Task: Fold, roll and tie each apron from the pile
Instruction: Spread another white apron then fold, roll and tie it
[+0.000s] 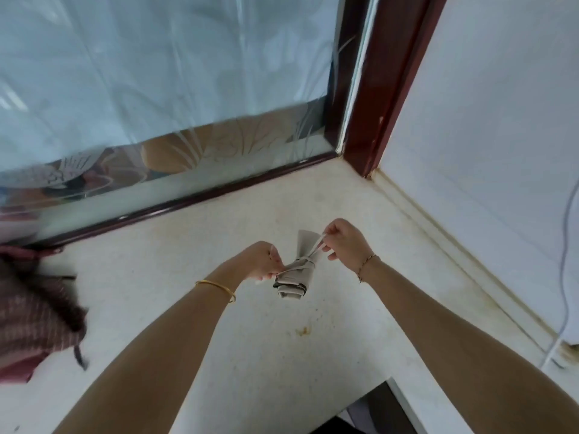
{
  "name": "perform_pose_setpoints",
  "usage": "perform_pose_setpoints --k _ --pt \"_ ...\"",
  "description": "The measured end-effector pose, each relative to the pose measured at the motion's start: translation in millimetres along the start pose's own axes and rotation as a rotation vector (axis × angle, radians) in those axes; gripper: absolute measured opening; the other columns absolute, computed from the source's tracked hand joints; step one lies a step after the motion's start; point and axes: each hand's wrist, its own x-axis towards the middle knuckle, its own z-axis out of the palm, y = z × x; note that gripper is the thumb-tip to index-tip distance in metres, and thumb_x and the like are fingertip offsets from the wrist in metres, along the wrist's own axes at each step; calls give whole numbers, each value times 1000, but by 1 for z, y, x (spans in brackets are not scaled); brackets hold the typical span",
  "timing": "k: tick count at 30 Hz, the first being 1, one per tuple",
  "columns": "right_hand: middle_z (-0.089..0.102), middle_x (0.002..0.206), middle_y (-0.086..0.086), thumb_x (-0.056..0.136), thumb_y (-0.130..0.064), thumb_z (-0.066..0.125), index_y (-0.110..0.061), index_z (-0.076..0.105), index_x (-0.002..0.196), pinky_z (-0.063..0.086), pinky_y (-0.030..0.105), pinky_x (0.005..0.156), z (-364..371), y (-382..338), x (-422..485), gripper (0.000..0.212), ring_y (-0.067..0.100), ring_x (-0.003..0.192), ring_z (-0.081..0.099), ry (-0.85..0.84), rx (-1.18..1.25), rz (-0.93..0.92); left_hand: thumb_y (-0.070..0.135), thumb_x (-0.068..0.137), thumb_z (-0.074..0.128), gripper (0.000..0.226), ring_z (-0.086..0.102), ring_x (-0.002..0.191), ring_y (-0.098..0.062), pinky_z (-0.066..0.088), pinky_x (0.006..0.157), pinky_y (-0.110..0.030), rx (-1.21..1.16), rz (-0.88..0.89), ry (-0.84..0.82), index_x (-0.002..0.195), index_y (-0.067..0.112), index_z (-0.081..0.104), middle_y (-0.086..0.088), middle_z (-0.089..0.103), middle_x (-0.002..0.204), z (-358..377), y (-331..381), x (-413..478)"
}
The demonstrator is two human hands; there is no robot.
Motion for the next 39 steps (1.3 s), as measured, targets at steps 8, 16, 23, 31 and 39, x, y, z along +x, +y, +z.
perform_pose_setpoints --k 8,16,23,31,39 --pt "60 71 -2 82 -2 56 -17 54 72 46 24 69 -115 -104 -16 18 15 71 58 273 -176 -292 20 76 77 61 53 115 -24 44 97 -33 72 401 376 130 7 50 -12 54 127 -57 165 -18" --pt "61 65 -1 85 -3 57 -16 57 75 47 23 56 -225 -197 -64 16 13 59 58 574 -225 -474 11 86 66 4 61 82 -8 48 72 -20 -25 855 112 87 12 69 -1 67 86 -61 320 -97" --pt "61 63 1 86 -4 58 -20 57 74 45 26 49 -284 -242 -108 20 12 53 56 663 -209 -573 18 90 63 6 63 73 -8 49 68 -22 -86 964 22 92 13 61 -1 66 82 -61 388 -146" --pt "60 69 8 89 -2 58 -15 44 85 51 33 58 -331 -318 -135 20 16 53 61 773 -118 -701 6 91 58 14 63 67 -8 50 50 -11 -117 1099 200 80 13 55 -5 64 78 -98 467 -201" --pt "58 67 10 88 4 57 -14 34 79 54 31 52 -388 -376 -124 31 18 48 62 750 48 -774 -2 86 60 27 60 59 -13 48 54 -28 -224 1209 363 79 18 44 -12 66 78 -134 537 -212"
